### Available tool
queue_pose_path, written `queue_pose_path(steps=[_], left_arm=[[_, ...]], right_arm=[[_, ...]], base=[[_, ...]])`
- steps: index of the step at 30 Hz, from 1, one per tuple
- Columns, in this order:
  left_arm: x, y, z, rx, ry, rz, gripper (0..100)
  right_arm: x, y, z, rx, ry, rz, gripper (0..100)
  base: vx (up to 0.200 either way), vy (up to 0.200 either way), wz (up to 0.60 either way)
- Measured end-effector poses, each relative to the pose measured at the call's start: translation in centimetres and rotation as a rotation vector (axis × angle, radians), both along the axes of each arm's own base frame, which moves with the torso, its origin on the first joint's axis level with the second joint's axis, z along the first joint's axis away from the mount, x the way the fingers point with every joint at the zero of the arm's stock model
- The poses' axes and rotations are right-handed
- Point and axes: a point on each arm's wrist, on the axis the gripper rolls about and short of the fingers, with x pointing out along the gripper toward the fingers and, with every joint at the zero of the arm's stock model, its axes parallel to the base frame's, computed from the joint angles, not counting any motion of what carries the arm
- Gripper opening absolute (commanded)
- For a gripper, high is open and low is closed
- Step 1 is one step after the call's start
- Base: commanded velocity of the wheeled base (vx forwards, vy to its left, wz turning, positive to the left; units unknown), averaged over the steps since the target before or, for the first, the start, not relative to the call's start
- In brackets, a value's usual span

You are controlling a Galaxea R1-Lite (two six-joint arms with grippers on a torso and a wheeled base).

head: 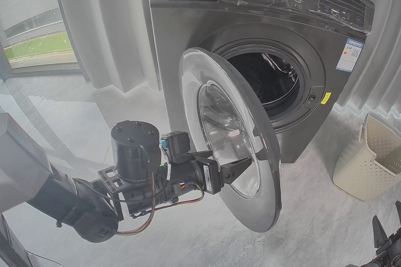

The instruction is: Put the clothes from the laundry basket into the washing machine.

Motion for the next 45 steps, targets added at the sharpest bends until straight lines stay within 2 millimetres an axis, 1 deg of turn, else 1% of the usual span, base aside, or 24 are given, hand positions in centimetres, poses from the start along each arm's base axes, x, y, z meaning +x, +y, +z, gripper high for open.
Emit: queue_pose_path(steps=[4, 9, 15, 18, 21, 25, 31, 36, 39, 45], left_arm=[[0.1, -0.7, 0.4, -0.015, -0.012, -0.010, 100], [0.9, -1.9, 1.1, -0.049, -0.045, -0.007, 100], [1.2, -2.4, 0.8, -0.046, -0.042, -0.004, 100], [0.9, -2.3, 0.1, -0.026, -0.025, -0.010, 100], [0.1, -2.4, -0.6, -0.003, -0.006, -0.031, 100], [-0.5, -3.0, -0.7, -0.004, -0.006, -0.055, 100], [0.8, -4.5, 0.9, -0.081, -0.054, -0.050, 100], [2.2, -5.7, 1.9, -0.161, -0.068, 0.013, 100], [2.5, -6.0, 1.6, -0.164, -0.064, 0.020, 100], [2.6, -6.0, 0.7, -0.142, -0.048, 0.018, 100]], right_arm=[[0.0, 0.0, 0.0, 0.000, 0.000, 0.000, 100], [0.0, 0.0, 0.0, 0.000, 0.000, 0.000, 100], [0.0, 0.0, 0.0, 0.000, 0.000, 0.001, 100], [0.0, 0.0, 0.0, 0.000, 0.000, 0.001, 100], [0.0, 0.0, 0.0, -0.001, 0.000, 0.001, 100], [0.0, 0.0, 0.0, -0.001, 0.000, 0.000, 100], [0.0, 0.0, 0.0, -0.001, 0.000, 0.000, 100], [0.0, 0.0, 0.0, -0.001, 0.000, 0.001, 100], [0.0, 0.0, 0.0, -0.001, 0.000, 0.000, 100], [0.0, 0.0, 0.0, 0.000, 0.000, 0.000, 100]], base=[[0.000, 0.000, 0.00], [0.000, 0.000, 0.00], [0.000, 0.000, 0.00], [0.000, 0.000, 0.00], [0.000, 0.000, 0.00], [0.000, 0.000, 0.00], [0.000, 0.000, 0.00], [0.000, 0.000, 0.00], [0.000, 0.000, 0.00], [0.000, 0.000, 0.00]])
